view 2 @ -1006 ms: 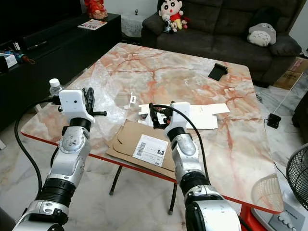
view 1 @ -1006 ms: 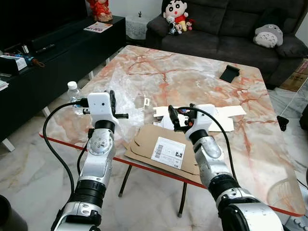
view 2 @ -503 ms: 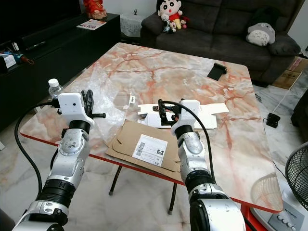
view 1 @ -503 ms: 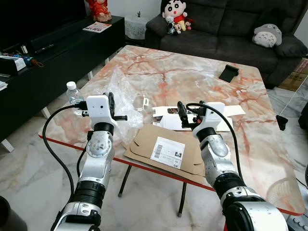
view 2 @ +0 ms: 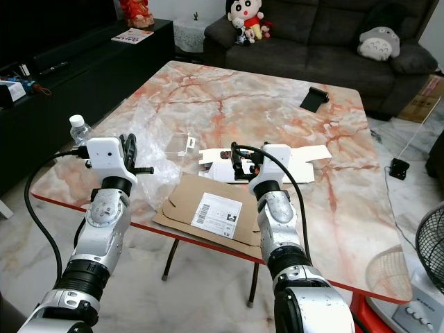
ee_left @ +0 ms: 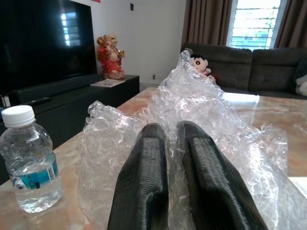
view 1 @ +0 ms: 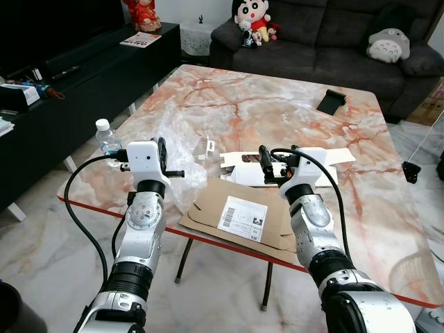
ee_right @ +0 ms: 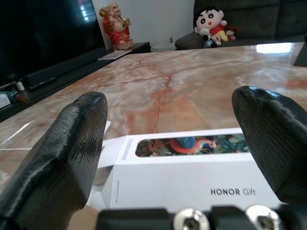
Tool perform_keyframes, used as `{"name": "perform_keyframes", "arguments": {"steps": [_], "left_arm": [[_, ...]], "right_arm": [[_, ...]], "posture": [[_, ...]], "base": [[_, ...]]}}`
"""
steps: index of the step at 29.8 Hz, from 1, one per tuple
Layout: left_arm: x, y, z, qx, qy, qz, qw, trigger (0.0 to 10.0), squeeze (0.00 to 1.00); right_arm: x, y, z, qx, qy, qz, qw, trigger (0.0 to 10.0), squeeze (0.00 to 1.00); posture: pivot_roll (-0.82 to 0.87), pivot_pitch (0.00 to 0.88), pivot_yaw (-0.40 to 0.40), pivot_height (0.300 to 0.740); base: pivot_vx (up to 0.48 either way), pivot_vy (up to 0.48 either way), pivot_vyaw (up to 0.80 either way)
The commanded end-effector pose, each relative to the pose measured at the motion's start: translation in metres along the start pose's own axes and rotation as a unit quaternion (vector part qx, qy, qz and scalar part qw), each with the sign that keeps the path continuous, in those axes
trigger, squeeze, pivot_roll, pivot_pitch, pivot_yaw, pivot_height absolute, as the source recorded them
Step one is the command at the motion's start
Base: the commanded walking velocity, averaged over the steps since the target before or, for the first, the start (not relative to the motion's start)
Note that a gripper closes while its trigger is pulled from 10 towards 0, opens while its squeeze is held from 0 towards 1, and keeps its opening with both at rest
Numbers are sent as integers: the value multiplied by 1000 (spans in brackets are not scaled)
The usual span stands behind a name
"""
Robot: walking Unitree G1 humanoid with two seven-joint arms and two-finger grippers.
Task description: Picking trash to rubbish bin
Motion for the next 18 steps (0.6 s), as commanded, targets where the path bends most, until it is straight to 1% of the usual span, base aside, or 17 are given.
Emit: {"name": "perform_keyframes", "arguments": {"steps": [1, 4, 6, 9, 13, 15, 16, 18], "left_arm": [[-3, 2, 2, -3, -7, 0, 1000, 10000, 0], [-1, 0, 2, 0, -12, 4, 1000, 10000, 0], [4, -1, 2, 4, -11, 6, 1000, 10000, 0], [6, -3, 1, 8, -11, 9, 1000, 10000, 0], [12, -2, 2, 7, -11, 15, 1000, 10000, 0], [17, 2, 4, 1, -4, 18, 1000, 10000, 0], [20, 3, 3, -1, -2, 19, 1000, 10000, 0], [21, 4, 3, -2, -2, 20, 1000, 10000, 0]], "right_arm": [[-7, 8, 0, -18, -12, -1, 1000, 10000, 0], [-5, 6, 0, -18, -16, 2, 1000, 10000, 0], [1, 5, 0, -19, -14, 6, 1000, 10000, 0], [4, 4, -1, -20, -16, 10, 1000, 10000, 0], [14, 2, 0, -18, -3, 14, 1000, 10000, 0], [25, -1, 0, -12, 19, 11, 1000, 10000, 0], [28, -2, 0, -12, 20, 13, 1000, 10000, 0], [28, -2, 0, -13, 17, 16, 1000, 10000, 0]], "posture": [[-25, 0, -6, 740], [-21, 0, 9, 740], [-15, 0, 26, 740], [-12, 0, 31, 740], [5, 0, 26, 740], [21, 0, 28, 740], [27, 0, 28, 740], [31, 0, 29, 740]], "base": [[0, 0, 0], [0, 0, 0], [0, 0, 0], [0, 0, 0], [0, 0, 0], [0, 0, 0], [0, 0, 0], [0, 0, 0]]}}
Point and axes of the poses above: a point about 5 cm out from each wrist's last joint towards the gripper, its own z axis pointing out of the wrist towards the gripper, its own y axis along the axis of the wrist's last joint, x = y × z, the point moved 4 cm from there along z, pointing out of the wrist towards the gripper, and after that the axes turned 4 degrees about -z, right-handed, at the moved point
